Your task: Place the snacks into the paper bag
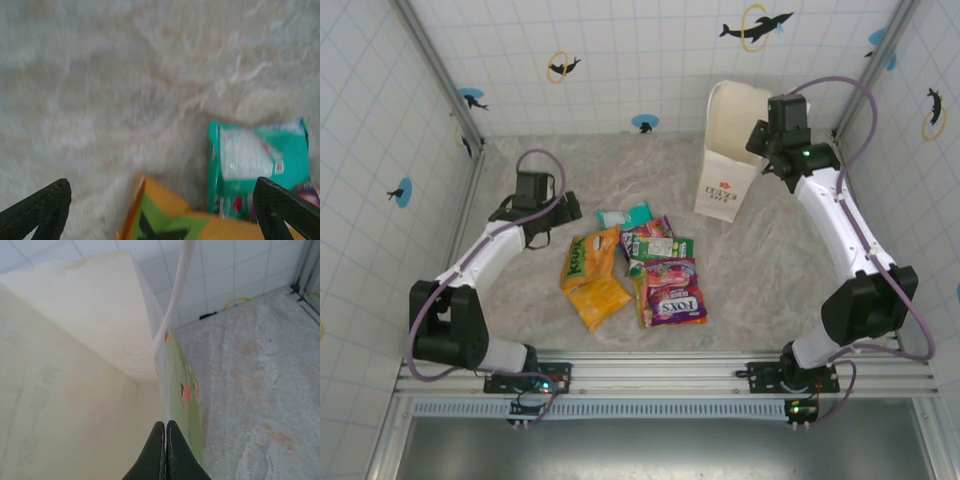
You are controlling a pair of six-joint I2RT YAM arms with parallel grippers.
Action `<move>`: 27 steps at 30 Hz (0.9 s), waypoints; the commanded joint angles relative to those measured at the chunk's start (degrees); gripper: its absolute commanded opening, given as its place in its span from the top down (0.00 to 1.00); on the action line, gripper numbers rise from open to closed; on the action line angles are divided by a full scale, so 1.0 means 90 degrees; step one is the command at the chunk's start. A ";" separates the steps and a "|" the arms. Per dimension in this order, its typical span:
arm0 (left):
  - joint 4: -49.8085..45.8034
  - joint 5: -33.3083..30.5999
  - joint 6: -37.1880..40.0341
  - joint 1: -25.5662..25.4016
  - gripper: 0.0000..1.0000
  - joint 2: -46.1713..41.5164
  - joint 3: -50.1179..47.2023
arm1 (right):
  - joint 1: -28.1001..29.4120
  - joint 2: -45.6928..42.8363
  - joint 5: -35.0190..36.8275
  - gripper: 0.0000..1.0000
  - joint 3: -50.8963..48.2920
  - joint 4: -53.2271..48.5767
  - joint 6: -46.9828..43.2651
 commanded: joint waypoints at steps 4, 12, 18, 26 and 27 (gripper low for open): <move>0.0294 0.0850 -0.1067 -0.0043 0.05 -0.0245 -0.1018 | 0.0061 -0.0713 -0.0483 0.98 -0.0278 0.0758 -0.0015; 0.1293 0.1555 -0.1665 -0.0047 0.06 -0.0407 -0.2238 | 0.0093 -0.0966 -0.0771 0.98 -0.0410 0.0760 -0.0047; 0.2016 0.1546 -0.2190 -0.0482 0.08 -0.0603 -0.2647 | 0.0134 -0.1038 -0.0936 0.98 -0.0553 0.0920 0.0012; 0.2756 0.1523 -0.2559 -0.1567 0.09 0.0324 -0.2156 | 0.0422 -0.1081 -0.0802 0.98 -0.0533 0.0939 0.0014; 0.2824 0.1534 -0.2589 -0.1708 0.09 0.0446 -0.2018 | 0.0469 -0.1087 -0.0769 0.98 -0.0533 0.0932 0.0013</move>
